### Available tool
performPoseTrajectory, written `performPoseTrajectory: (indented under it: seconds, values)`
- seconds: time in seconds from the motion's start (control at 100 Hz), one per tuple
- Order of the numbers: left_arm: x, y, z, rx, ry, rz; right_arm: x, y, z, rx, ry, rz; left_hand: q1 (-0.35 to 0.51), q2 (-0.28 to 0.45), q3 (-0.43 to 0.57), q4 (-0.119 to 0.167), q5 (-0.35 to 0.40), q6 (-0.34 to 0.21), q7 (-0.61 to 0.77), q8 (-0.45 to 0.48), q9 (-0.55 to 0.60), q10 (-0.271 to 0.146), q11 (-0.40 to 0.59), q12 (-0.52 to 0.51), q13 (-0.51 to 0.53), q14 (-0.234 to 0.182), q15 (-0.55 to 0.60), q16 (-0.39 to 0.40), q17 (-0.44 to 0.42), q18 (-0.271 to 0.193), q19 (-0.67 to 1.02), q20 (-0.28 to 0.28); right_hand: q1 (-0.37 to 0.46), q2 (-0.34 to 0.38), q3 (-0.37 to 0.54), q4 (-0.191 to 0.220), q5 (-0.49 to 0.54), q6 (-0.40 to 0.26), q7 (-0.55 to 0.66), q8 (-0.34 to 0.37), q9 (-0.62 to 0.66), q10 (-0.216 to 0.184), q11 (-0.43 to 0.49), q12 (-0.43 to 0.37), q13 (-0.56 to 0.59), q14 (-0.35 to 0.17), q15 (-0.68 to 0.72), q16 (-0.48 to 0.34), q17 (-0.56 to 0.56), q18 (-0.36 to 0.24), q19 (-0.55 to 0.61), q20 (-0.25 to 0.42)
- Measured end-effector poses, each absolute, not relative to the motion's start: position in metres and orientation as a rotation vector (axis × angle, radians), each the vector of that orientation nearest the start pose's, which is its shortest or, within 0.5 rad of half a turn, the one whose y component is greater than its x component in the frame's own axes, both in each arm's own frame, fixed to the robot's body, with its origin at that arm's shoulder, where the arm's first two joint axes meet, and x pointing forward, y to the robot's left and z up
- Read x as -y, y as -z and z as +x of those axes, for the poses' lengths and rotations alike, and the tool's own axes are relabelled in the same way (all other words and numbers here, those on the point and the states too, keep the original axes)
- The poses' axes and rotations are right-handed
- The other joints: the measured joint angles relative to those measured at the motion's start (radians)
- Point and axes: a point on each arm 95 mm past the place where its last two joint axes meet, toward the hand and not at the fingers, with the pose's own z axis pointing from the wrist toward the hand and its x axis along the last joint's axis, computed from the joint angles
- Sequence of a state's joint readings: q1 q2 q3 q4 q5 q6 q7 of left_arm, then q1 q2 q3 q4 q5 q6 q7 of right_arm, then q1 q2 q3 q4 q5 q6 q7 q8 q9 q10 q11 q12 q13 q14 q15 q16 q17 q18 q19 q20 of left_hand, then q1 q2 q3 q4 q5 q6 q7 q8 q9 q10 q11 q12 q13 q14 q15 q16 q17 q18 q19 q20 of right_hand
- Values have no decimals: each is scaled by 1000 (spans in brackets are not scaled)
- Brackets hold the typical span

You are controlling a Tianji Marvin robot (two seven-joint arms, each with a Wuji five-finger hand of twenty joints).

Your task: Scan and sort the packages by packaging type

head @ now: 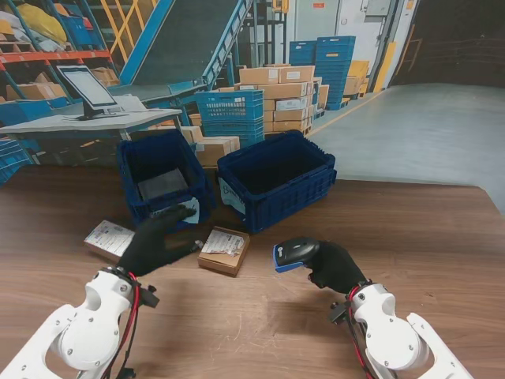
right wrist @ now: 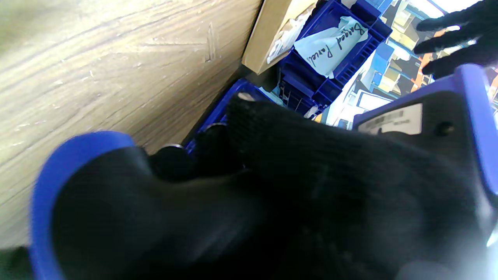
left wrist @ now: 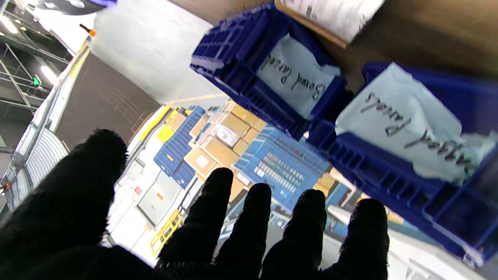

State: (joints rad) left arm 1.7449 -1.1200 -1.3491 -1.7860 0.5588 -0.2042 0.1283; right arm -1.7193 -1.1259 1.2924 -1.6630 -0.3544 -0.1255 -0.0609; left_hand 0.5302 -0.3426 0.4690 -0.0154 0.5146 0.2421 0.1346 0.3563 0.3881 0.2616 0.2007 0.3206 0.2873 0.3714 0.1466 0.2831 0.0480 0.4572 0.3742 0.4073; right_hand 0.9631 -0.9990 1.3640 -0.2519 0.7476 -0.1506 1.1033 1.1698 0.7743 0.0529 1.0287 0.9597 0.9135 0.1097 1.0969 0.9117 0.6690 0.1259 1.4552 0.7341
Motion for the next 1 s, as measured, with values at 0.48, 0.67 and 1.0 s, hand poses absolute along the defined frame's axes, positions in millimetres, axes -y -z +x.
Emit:
performPoseTrajectory:
  seconds: [0.48, 0.67, 1.0]
  values:
    - [18, 335, 370, -1513, 1889, -1213, 10, 327, 368, 1102, 2380, -2215, 0, 21, -43, 0, -41, -18, -1, -12, -44, 1, -14, -1, -10, -10, -22, -1, -5, -23, -34, 0, 0, 0, 0, 0, 0, 0, 0, 0, 0, 0, 0, 1, 0, 0, 1, 0, 0, 0, 0, 1]
    - [18, 350, 382, -1603, 1863, -1161, 12, 326, 369, 1082, 2370, -2229, -44, 43, -63, -13, -119, -35, -26, -26, -147, -2, -37, -15, -68, -17, -26, -1, -16, -30, -44, 0, 0, 0, 0, 0, 0, 0, 0, 0, 0, 0, 0, 2, 0, 0, 3, 0, 0, 0, 0, 1]
    - [36, 362, 407, -1814, 1680, -985, 13, 325, 367, 1073, 2351, -2246, -32, 72, -165, -13, -258, -39, -76, -61, -240, -8, -103, -41, -131, -34, -51, -1, -44, -61, -82, 13, 0, 0, 0, 0, 0, 0, 0, 0, 0, 0, -1, 2, 0, 0, 4, 0, 0, 0, 0, 1]
